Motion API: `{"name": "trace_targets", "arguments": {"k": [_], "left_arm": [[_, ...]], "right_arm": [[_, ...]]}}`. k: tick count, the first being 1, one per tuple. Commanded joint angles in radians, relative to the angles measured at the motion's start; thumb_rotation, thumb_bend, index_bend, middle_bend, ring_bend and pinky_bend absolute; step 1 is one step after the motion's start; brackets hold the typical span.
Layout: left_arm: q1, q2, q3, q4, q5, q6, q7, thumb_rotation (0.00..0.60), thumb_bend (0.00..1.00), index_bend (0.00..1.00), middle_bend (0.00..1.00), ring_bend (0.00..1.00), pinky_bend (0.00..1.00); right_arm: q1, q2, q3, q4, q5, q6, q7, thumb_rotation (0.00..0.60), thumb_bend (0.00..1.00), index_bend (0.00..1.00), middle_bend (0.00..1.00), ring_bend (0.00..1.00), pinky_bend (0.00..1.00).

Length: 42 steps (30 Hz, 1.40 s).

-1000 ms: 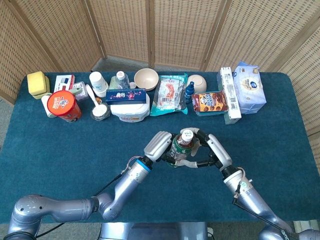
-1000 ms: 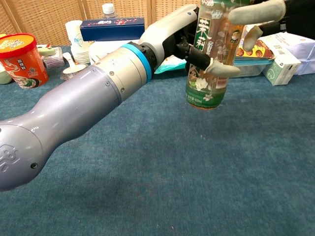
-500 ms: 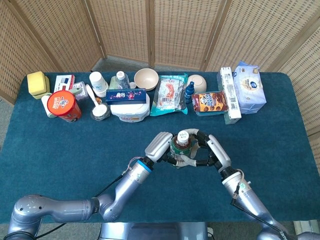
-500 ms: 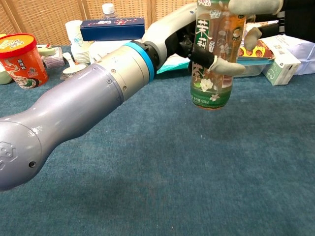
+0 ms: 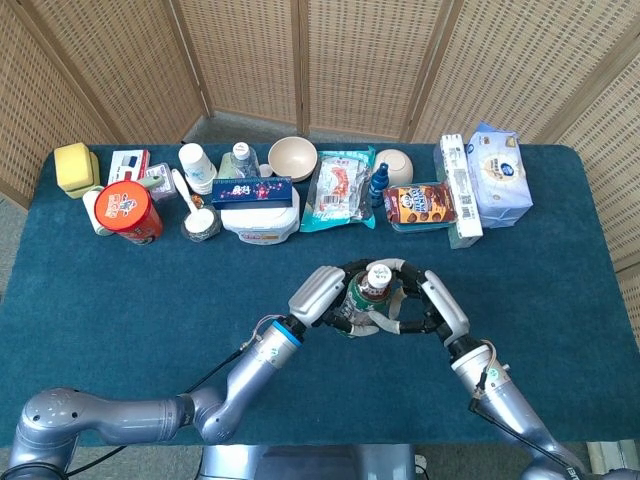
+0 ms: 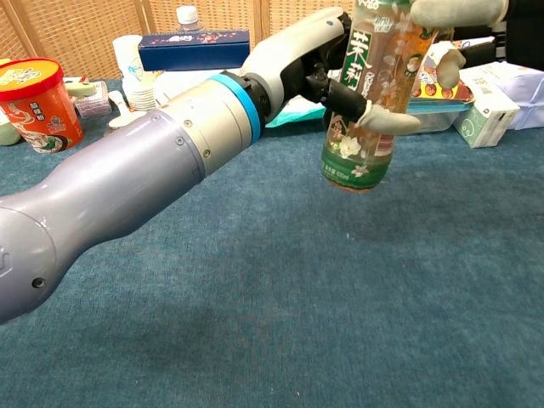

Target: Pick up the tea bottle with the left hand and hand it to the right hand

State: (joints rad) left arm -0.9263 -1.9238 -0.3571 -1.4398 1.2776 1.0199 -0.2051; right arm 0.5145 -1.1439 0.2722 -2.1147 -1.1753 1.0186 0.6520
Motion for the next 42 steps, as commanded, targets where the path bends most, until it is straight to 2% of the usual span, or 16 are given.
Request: {"name": "trace_targets", "arguments": {"k": [1, 12, 15, 18, 23, 42], "left_arm": [[0.002, 0.004, 0.002, -0.002, -0.008, -0.005, 0.009, 0.6, 0.0, 0.23, 0.18, 0.21, 0.47], [0.008, 0.023, 0.009, -0.008, -0.038, -0.026, 0.04, 0.6, 0.0, 0.13, 0.03, 0.06, 0.27], [0.009, 0.027, 0.013, -0.007, -0.036, -0.028, 0.042, 0.6, 0.0, 0.09, 0.0, 0.01, 0.2], [0.009, 0.039, 0.018, -0.013, -0.037, -0.035, 0.054, 0.6, 0.0, 0.04, 0.0, 0.0, 0.16], [0.017, 0.067, 0.028, -0.042, -0.033, -0.036, 0.078, 0.6, 0.0, 0.0, 0.0, 0.0, 0.15], [0.107, 0.254, 0.103, -0.139, 0.006, -0.008, 0.104, 0.6, 0.0, 0.0, 0.0, 0.0, 0.12]], "right_arm": [[-0.003, -0.001, 0.001, 0.002, -0.002, 0.0, 0.001, 0.6, 0.57, 0.66, 0.78, 0.58, 0.64], [-0.017, -0.001, 0.01, 0.004, -0.008, 0.002, 0.005, 0.6, 0.58, 0.67, 0.78, 0.59, 0.64], [-0.019, 0.001, 0.012, 0.006, -0.008, 0.0, 0.005, 0.6, 0.59, 0.68, 0.78, 0.59, 0.64], [-0.022, 0.002, 0.014, 0.009, -0.006, -0.002, 0.007, 0.6, 0.59, 0.68, 0.78, 0.59, 0.64], [-0.027, 0.008, 0.016, 0.016, -0.004, -0.003, 0.005, 0.6, 0.59, 0.68, 0.78, 0.59, 0.64], [-0.054, 0.031, 0.017, 0.06, -0.017, -0.009, 0.031, 0.6, 0.59, 0.68, 0.78, 0.59, 0.64]]}}
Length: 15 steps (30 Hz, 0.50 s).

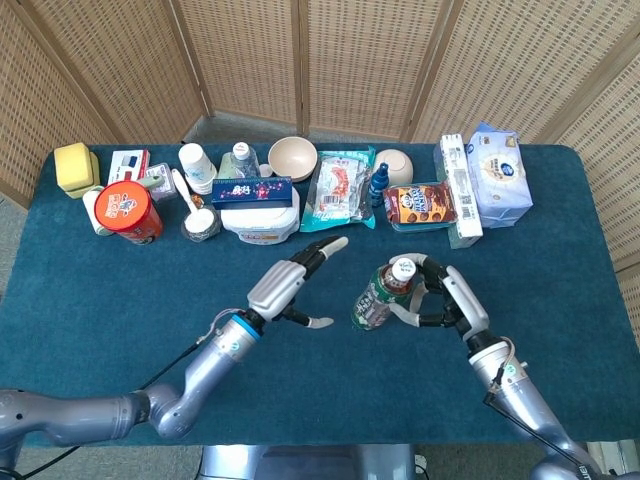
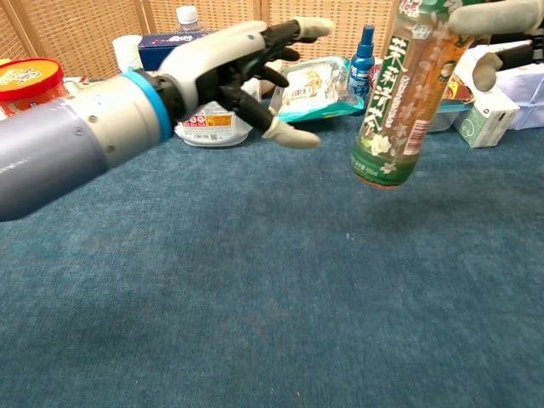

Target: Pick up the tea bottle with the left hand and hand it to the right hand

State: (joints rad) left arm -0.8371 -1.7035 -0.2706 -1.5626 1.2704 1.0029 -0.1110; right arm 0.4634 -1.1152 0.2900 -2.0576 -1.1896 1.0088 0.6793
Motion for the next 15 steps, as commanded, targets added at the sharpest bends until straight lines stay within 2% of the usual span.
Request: {"name": "trace_targets", "arguments": {"k": [1, 6, 15], "left_arm": [[0.024, 0.047, 0.02, -0.021, 0.017, 0.014, 0.013, 0.6, 0.0, 0.0, 0.0, 0.0, 0.12], [0.072, 0.141, 0.05, -0.052, 0.043, 0.053, 0.037, 0.6, 0.0, 0.0, 0.0, 0.0, 0.11], [0.224, 0.381, 0.137, -0.093, 0.111, 0.192, 0.07, 0.6, 0.0, 0.0, 0.0, 0.0, 0.11]], "right_arm": [[-0.005, 0.004, -0.001, 0.005, -0.004, 0.001, 0.005, 0.6, 0.59, 0.68, 0.78, 0.59, 0.64], [-0.016, 0.013, -0.002, 0.013, -0.014, 0.005, 0.022, 0.6, 0.59, 0.68, 0.78, 0.59, 0.64], [-0.034, 0.029, -0.004, 0.04, -0.036, 0.032, 0.001, 0.6, 0.6, 0.68, 0.79, 0.59, 0.64]]}}
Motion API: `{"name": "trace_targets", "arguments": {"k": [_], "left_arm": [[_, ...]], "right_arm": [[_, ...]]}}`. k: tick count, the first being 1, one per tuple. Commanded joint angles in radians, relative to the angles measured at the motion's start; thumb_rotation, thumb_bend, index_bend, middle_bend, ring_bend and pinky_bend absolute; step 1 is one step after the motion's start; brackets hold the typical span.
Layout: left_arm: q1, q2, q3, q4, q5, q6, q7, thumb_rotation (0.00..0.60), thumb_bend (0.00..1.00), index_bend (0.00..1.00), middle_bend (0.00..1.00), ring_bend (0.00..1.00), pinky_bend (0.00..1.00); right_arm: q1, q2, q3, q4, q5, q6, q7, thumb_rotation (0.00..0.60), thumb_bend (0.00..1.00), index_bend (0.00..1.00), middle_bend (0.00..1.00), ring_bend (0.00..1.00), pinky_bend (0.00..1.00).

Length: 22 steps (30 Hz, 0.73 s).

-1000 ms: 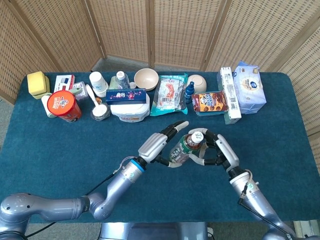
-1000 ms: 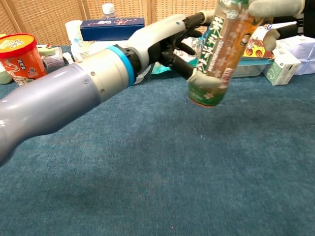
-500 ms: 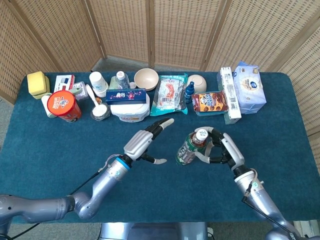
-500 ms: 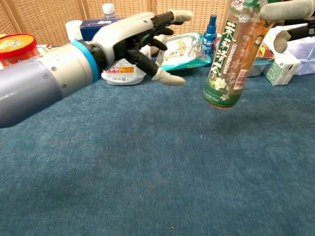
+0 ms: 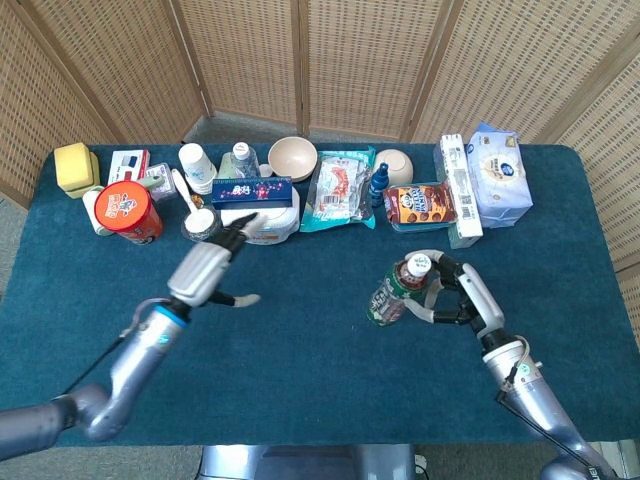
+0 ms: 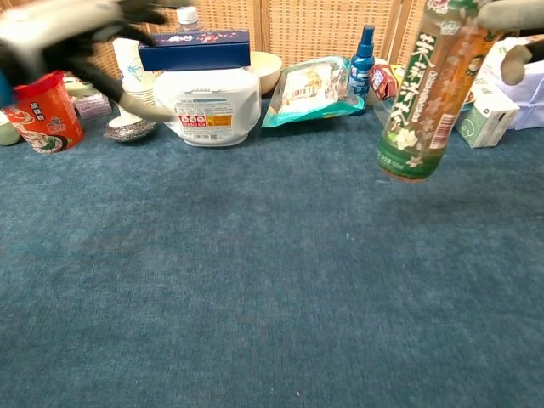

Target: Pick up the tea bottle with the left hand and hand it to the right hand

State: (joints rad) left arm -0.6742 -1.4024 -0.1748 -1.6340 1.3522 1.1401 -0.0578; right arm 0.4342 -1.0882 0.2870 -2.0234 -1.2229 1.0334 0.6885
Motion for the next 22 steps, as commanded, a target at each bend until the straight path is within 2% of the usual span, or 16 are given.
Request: {"name": "trace_targets", "arguments": {"k": [1, 3, 5, 9, 18, 22], "left_arm": [[0.081, 0.109, 0.053, -0.024, 0.032, 0.07, 0.026, 0.6, 0.0, 0.0, 0.0, 0.0, 0.11], [0.118, 0.162, 0.077, -0.035, 0.036, 0.092, 0.039, 0.6, 0.0, 0.0, 0.0, 0.0, 0.11], [0.186, 0.25, 0.123, -0.046, 0.038, 0.136, 0.052, 0.6, 0.0, 0.0, 0.0, 0.0, 0.11], [0.25, 0.326, 0.149, -0.059, 0.043, 0.179, 0.024, 0.6, 0.0, 0.0, 0.0, 0.0, 0.1], [0.374, 0.417, 0.19, -0.098, -0.041, 0.237, 0.118, 0.6, 0.0, 0.0, 0.0, 0.0, 0.06], [0.403, 0.434, 0.189, -0.112, -0.064, 0.233, 0.093, 0.6, 0.0, 0.0, 0.0, 0.0, 0.06]], "right_arm": [[-0.007, 0.001, -0.002, 0.008, -0.003, 0.011, -0.011, 0.6, 0.6, 0.68, 0.79, 0.59, 0.64], [-0.01, 0.002, -0.004, 0.014, -0.003, 0.015, -0.013, 0.6, 0.6, 0.68, 0.79, 0.59, 0.64], [-0.015, 0.008, -0.002, 0.02, -0.004, 0.021, -0.012, 0.6, 0.6, 0.68, 0.79, 0.59, 0.64], [-0.021, 0.017, 0.0, 0.021, -0.011, 0.028, -0.012, 0.6, 0.6, 0.68, 0.79, 0.59, 0.64], [-0.03, 0.025, 0.004, 0.023, -0.018, 0.044, -0.021, 0.6, 0.6, 0.68, 0.79, 0.59, 0.64], [-0.031, 0.025, 0.005, 0.024, -0.013, 0.048, -0.03, 0.6, 0.6, 0.69, 0.79, 0.59, 0.64]]}}
